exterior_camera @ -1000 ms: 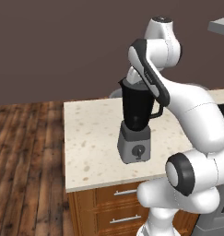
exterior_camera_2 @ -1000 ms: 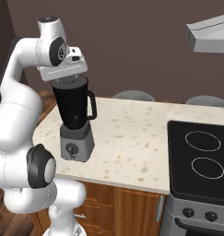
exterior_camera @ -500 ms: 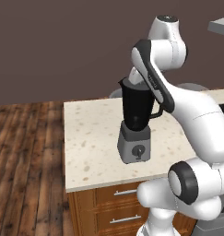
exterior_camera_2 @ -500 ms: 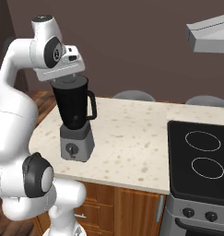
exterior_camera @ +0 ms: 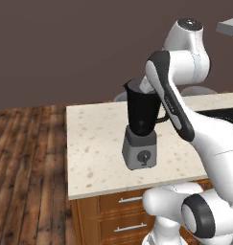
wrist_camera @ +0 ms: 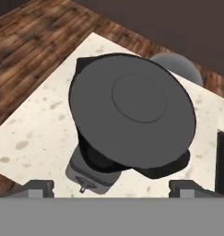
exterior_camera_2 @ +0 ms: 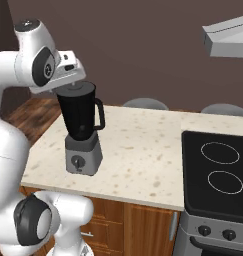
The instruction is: Close the lid blender by securely placing the lid on top.
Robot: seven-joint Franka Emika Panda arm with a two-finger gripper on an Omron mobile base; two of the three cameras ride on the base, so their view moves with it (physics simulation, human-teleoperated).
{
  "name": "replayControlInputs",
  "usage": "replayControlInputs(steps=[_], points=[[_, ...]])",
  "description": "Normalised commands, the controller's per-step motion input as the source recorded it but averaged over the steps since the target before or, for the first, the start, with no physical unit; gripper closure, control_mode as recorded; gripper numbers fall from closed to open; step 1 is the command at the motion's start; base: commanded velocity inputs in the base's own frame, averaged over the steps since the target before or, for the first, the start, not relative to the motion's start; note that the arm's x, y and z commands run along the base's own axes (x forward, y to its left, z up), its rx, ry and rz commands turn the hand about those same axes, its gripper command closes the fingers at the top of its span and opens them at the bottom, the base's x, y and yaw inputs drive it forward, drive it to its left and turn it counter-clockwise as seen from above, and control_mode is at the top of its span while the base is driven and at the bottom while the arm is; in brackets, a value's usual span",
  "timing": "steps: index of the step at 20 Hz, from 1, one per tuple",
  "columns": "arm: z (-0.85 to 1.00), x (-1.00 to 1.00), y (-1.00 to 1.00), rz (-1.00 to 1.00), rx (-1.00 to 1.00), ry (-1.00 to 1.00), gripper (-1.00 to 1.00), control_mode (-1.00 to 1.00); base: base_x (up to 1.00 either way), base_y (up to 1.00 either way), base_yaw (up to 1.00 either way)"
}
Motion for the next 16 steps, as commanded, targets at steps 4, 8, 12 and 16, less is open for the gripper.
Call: replayControlInputs(steps=[4, 8, 12, 16], points=[[0.19, -0.59, 0.00, 0.00, 0.00, -0.18, -1.00, -1.00, 0.00, 0.00, 0.00], [0.30, -0.49, 0.00, 0.00, 0.00, -0.14, -1.00, -1.00, 0.00, 0.00, 0.00], [0.33, -0.49, 0.00, 0.00, 0.00, -0.13, -1.00, -1.00, 0.00, 0.00, 0.00], [0.11, -0.52, 0.00, 0.00, 0.00, -0.12, -1.00, -1.00, 0.00, 0.00, 0.00]])
